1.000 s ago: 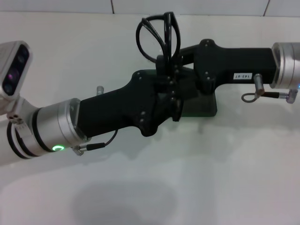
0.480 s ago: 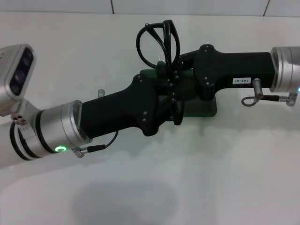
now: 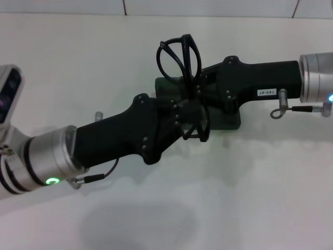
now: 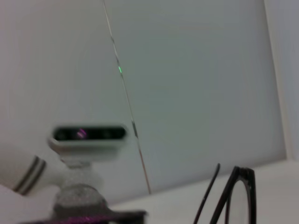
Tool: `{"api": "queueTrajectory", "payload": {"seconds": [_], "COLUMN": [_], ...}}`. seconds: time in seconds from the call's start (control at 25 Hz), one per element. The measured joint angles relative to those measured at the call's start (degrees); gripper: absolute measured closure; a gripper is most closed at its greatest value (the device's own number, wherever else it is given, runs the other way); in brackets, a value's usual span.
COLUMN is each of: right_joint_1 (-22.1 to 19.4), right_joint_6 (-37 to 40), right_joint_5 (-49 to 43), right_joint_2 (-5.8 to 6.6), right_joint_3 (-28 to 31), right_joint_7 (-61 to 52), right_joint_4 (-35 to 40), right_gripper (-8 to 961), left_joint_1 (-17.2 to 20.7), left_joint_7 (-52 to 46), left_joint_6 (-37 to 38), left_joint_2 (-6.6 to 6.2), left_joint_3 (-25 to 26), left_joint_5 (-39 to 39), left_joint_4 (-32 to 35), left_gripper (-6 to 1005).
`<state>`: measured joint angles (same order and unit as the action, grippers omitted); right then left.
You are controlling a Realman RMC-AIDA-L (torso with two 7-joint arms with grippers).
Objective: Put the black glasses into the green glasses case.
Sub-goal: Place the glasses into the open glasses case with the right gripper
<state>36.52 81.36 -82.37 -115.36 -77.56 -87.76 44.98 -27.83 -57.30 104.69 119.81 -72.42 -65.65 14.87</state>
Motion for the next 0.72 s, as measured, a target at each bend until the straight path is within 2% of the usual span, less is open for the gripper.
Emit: {"api": "queueTrajectory", "payload": {"seconds": [0.16,0.2,0.32,0.36,0.48,0.6,0.72], "right_joint_1": [0.9,1.8,6.0,8.7,16.8,23.8,27.6], "right_joint_6": [-1.9,-1.8,0.1,1.4,3.6,3.0,0.8], "right_joint_5": [-10.0,-15.7,-31.3,-37.2,-47.3,-54.2,-56.9], "right_joint_2": [0.18,0.18,0.03,-0.18,-0.32,-0.65,-0.84], "right_joint_3": [0.0,-0.2,-0.6,-1.0,-3.3,-7.2,-11.1], "right_joint_7": [-6.2,-9.3,-19.2,-23.2,-28.6,-30.4,-30.4], "right_joint_4": [6.7,10.0,17.9,20.2,20.2,16.1,11.9], "right_gripper": [850,850,850,850,850,850,850], "left_joint_1": [1.6,1.9,3.0,3.3,4.1,4.7,4.8], "left_joint_7": [1.6,1.9,2.8,3.0,3.6,4.0,4.3], "left_joint_6": [1.6,1.8,1.9,1.9,1.9,1.8,1.6], "left_joint_2": [-0.31,-0.41,-0.61,-0.67,-0.77,-0.64,-0.35], "left_joint_3": [0.0,0.0,0.0,0.1,0.2,0.2,0.2], "left_joint_5": [-0.1,-0.1,-0.2,-0.2,-0.2,-0.2,-0.2], "left_joint_4": [0.4,0.4,0.4,0.4,0.1,0.0,-0.1], "left_gripper": [962,962,961,961,961,961,961]}}
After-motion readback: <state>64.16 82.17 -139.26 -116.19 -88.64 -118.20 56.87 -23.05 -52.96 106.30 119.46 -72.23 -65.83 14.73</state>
